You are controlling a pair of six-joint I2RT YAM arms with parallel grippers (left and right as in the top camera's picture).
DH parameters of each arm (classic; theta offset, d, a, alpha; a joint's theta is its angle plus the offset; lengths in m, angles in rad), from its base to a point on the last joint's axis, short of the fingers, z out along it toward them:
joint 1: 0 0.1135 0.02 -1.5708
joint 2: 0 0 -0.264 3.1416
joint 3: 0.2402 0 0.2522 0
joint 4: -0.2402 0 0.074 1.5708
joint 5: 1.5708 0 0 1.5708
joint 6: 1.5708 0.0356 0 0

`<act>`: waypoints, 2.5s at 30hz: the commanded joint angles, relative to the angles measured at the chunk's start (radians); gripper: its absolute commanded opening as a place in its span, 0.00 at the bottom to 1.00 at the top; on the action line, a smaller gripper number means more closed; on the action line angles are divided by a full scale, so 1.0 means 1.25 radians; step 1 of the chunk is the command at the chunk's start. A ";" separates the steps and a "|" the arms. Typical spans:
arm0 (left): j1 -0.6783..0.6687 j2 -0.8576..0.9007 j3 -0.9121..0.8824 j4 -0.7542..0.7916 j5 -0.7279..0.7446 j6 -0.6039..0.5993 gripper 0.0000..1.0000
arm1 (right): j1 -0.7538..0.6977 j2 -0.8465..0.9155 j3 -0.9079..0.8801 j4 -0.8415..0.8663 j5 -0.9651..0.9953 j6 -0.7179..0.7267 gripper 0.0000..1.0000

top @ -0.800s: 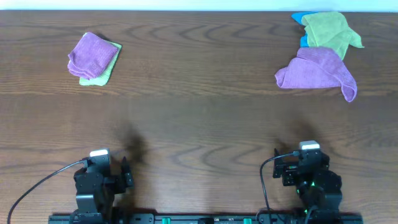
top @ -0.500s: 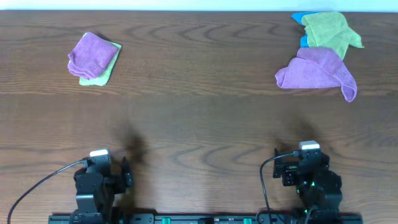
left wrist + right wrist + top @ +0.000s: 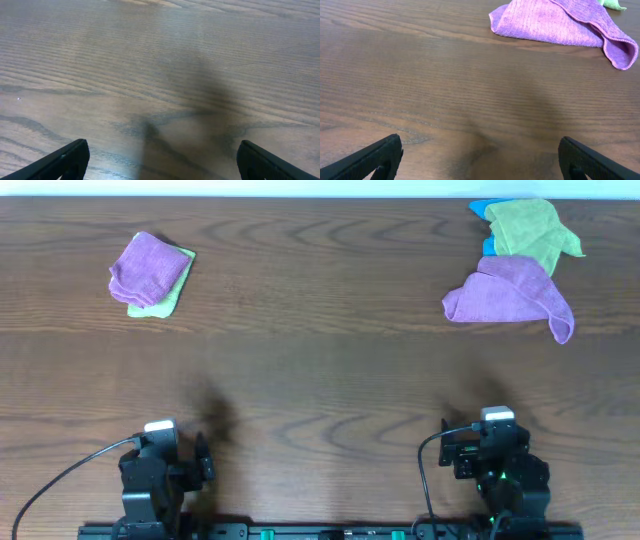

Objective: Fold the cloth

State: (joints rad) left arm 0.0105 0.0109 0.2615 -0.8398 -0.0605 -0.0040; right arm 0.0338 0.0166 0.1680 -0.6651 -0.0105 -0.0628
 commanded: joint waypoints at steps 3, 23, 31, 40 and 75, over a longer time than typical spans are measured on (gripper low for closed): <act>0.001 -0.006 -0.035 -0.031 -0.008 -0.017 0.95 | -0.009 -0.009 -0.010 -0.007 0.000 -0.008 0.99; 0.001 -0.006 -0.035 -0.031 -0.008 -0.017 0.95 | -0.009 -0.009 -0.010 -0.007 0.002 -0.008 0.99; 0.001 -0.006 -0.035 -0.031 -0.008 -0.017 0.95 | -0.017 -0.004 -0.004 0.016 0.018 0.042 0.99; 0.001 -0.006 -0.035 -0.031 -0.008 -0.017 0.95 | -0.063 0.255 0.218 -0.005 0.058 0.137 0.99; 0.001 -0.006 -0.035 -0.031 -0.008 -0.017 0.95 | -0.189 1.331 1.102 -0.203 0.128 0.214 0.99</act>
State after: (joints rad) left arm 0.0105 0.0101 0.2596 -0.8375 -0.0605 -0.0040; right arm -0.1936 1.6752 1.5162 -0.9195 0.1352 0.1947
